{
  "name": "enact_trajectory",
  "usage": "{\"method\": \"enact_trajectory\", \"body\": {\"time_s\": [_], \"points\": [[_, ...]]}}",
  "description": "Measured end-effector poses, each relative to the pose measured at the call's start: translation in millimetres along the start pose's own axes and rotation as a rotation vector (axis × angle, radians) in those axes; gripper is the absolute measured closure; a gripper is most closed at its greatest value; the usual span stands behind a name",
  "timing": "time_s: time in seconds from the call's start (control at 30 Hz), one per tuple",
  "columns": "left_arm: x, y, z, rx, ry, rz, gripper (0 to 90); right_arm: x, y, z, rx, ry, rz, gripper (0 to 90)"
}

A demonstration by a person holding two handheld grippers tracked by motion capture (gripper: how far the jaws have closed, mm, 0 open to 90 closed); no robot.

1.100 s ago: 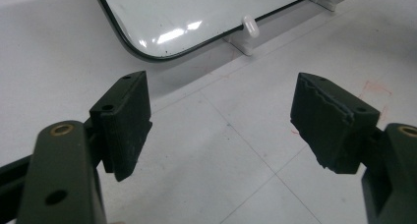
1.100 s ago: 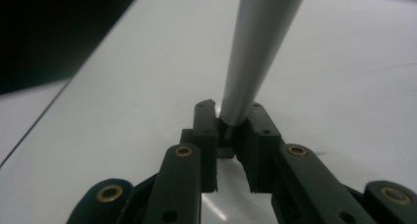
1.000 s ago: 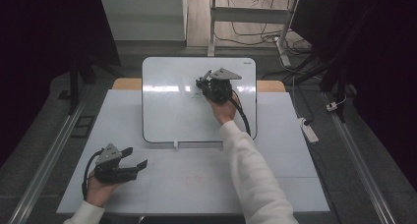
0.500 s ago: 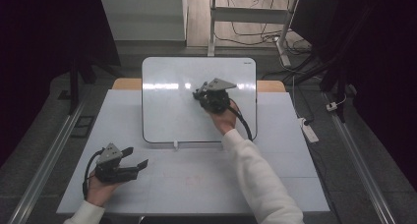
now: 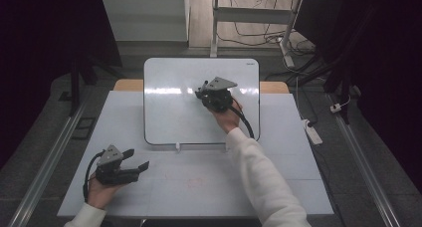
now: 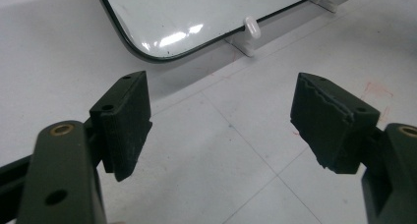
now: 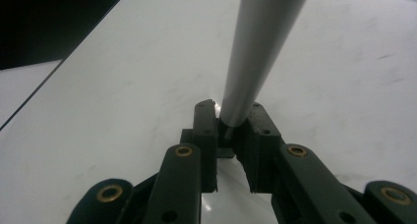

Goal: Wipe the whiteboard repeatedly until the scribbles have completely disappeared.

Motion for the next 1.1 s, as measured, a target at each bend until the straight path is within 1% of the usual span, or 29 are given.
{"method": "enact_trajectory", "body": {"time_s": [0.03,0.07,0.1,0.13,0.17,0.2,0.23,0.27,0.3,0.33,0.37,0.4,0.43,0.47,0.5,0.53,0.57,0.6,0.63,0.67,0.7,0.73,0.83,0.87,0.93,1.0,1.03,1.07,1.1], "points": [[-0.3,-0.1,-0.4,0.000,0.000,-0.002,23.8,-1.7,-4.9,-9.5,0.059,0.015,-0.031,77.0],[-0.8,-0.2,-0.6,-0.001,-0.002,-0.004,23.8,-3.2,-8.9,-18.0,0.099,0.032,-0.052,77.0],[-1.2,-0.4,-0.6,-0.001,-0.001,-0.006,23.8,-4.4,-10.8,-22.7,0.115,0.046,-0.057,77.0],[-1.0,-0.3,-0.2,-0.002,-0.001,-0.008,23.8,-4.7,-10.1,-21.6,0.116,0.047,-0.059,77.0],[-0.7,-0.1,0.5,-0.002,0.002,-0.004,23.8,-4.0,-4.0,-8.7,0.082,0.016,-0.025,77.0],[0.1,0.1,1.1,-0.003,0.002,-0.002,23.8,-4.0,-4.0,-8.7,0.082,0.016,-0.025,77.0],[0.7,0.2,1.6,-0.003,0.002,0.000,23.8,-2.4,2.1,-0.7,0.062,-0.017,0.005,77.0],[0.7,0.2,1.5,-0.003,0.003,0.000,23.8,-2.1,8.2,5.8,0.016,-0.028,0.023,77.0],[0.2,0.2,1.1,0.000,0.003,0.000,23.8,-3.6,11.3,7.1,-0.025,-0.022,0.026,77.0],[-0.2,0.1,0.5,0.002,0.002,-0.001,23.8,-5.8,10.7,2.4,-0.004,-0.026,0.025,77.0],[-0.6,-0.2,-0.1,0.003,0.004,-0.003,23.8,-12.5,5.5,-14.6,0.079,0.017,-0.030,77.0],[-1.1,-0.5,-0.8,0.002,0.002,-0.005,23.8,-12.5,5.5,-14.6,0.079,0.017,-0.030,77.0],[-1.3,-0.9,-1.2,0.002,0.003,-0.007,23.8,-14.5,4.0,-20.1,0.098,0.034,-0.048,77.0],[-1.3,-1.1,-1.3,0.003,0.003,-0.008,23.8,-15.5,4.0,-20.5,0.091,0.047,-0.051,77.1],[-0.9,-1.1,-1.1,0.005,0.003,-0.008,23.7,-15.5,5.2,-16.6,0.080,0.058,-0.055,77.0],[-0.3,-1.1,-0.7,0.004,0.002,-0.005,23.7,-14.0,7.6,-10.3,0.071,0.040,-0.042,77.0],[0.3,-0.8,-0.1,0.003,0.002,-0.003,23.8,-8.5,17.3,5.9,0.039,-0.019,-0.001,77.0],[0.6,-0.6,0.2,0.003,0.004,-0.001,23.8,-8.5,17.3,5.9,0.039,-0.019,-0.001,77.0],[0.5,-0.3,0.2,0.001,0.003,0.000,23.7,-7.5,21.4,11.4,0.007,-0.023,0.013,77.0],[0.1,-0.1,0.0,0.002,0.001,-0.002,23.7,-8.7,23.0,11.3,-0.010,-0.022,0.015,77.1],[-0.8,0.2,-0.2,0.001,0.003,-0.004,23.7,-11.4,22.6,5.8,0.011,-0.029,0.010,77.0],[-1.5,0.4,-0.2,0.000,0.000,-0.005,23.7,-16.1,20.9,-2.8,0.047,-0.008,-0.009,77.0],[-2.5,0.1,0.1,-0.003,-0.003,-0.011,23.7,-34.0,17.9,-30.7,0.137,0.085,-0.077,77.1],[-2.1,0.0,0.3,-0.004,-0.003,-0.011,23.7,-38.6,18.6,-34.9,0.146,0.104,-0.087,77.1],[-0.4,-0.2,0.6,-0.001,-0.001,-0.005,23.7,-41.2,22.7,-33.5,0.164,0.108,-0.098,77.1],[0.8,-0.5,0.3,0.001,0.001,-0.002,23.7,-36.3,28.2,-21.7,0.140,0.075,-0.073,77.0],[0.9,-0.7,-0.1,0.002,0.001,-0.001,23.7,-33.4,31.2,-14.8,0.113,0.058,-0.062,77.0],[0.7,-0.8,-0.3,0.002,0.000,-0.001,23.7,-32.0,33.0,-9.9,0.082,0.061,-0.059,77.0],[0.4,-0.8,-0.4,0.002,0.000,-0.002,23.7,-32.7,32.9,-10.0,0.060,0.068,-0.052,77.0]]}}
Point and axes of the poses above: each handheld gripper's, and its own axes: x roughly forward along the jaws, y roughly out of its underside, z roughly to its left, the point moved 3 cm from there along x, roughly forward along the jaws, and after that the axes turned 13 degrees about x, right-handed, at the moved point
